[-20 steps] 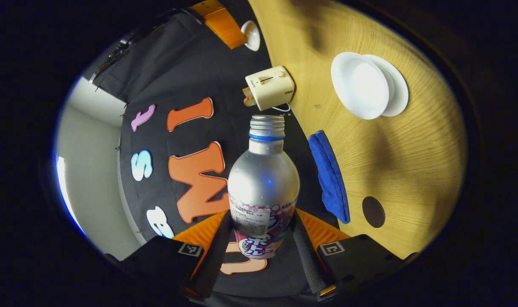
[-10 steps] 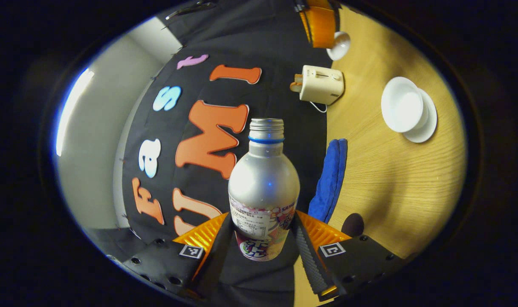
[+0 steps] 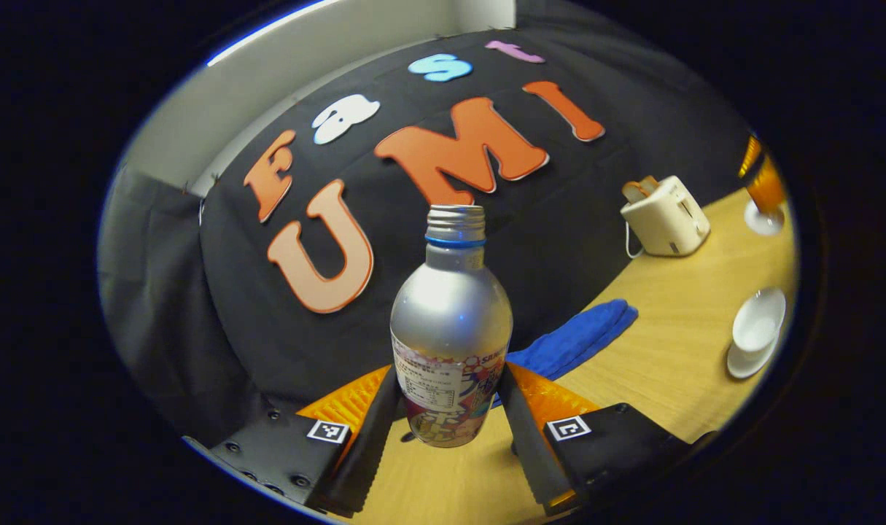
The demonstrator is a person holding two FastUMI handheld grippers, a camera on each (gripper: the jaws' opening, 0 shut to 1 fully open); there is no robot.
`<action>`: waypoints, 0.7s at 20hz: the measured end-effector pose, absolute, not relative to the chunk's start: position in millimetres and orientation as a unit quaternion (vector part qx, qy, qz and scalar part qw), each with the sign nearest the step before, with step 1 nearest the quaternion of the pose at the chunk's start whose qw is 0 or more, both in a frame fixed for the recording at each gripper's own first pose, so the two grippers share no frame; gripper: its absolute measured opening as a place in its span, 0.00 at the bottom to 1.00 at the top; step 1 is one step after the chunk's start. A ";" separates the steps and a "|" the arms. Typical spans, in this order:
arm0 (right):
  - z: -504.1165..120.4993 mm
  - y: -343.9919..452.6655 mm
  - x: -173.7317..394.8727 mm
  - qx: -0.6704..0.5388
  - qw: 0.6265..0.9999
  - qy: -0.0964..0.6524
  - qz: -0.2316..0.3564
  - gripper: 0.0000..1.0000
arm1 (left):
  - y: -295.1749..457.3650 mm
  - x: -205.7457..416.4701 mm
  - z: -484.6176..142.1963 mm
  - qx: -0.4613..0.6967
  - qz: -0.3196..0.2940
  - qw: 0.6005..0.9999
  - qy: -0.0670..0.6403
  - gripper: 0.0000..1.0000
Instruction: Open the teacup lid with one hand, grasp the water bottle and pour water into the teacup with the other hand; after pouring, place the water bottle on the coaster and then close the teacup lid.
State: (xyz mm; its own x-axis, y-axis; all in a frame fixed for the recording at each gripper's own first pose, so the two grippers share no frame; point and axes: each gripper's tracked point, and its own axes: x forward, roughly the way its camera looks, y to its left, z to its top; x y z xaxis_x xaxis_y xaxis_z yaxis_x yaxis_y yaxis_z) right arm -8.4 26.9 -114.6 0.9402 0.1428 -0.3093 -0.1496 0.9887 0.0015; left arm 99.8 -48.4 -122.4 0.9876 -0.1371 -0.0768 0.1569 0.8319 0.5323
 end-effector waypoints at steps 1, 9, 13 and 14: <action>-113.7 29.2 -8.0 -0.013 0.985 0.154 0.075 0.23 | -49.1 105.4 -125.4 0.246 -0.074 0.966 0.028 0.83; -110.3 41.7 -3.9 -0.022 0.985 0.153 0.077 0.23 | -50.8 103.7 -139.7 0.058 -0.078 0.989 0.112 0.83; -115.8 41.7 -2.3 -0.032 0.984 0.157 0.075 0.23 | -53.2 108.3 -165.6 0.022 -0.091 0.984 0.154 0.83; -117.6 42.3 -1.9 -0.034 0.984 0.158 0.076 0.23 | -53.4 109.9 -176.6 0.020 -0.091 0.982 0.165 0.83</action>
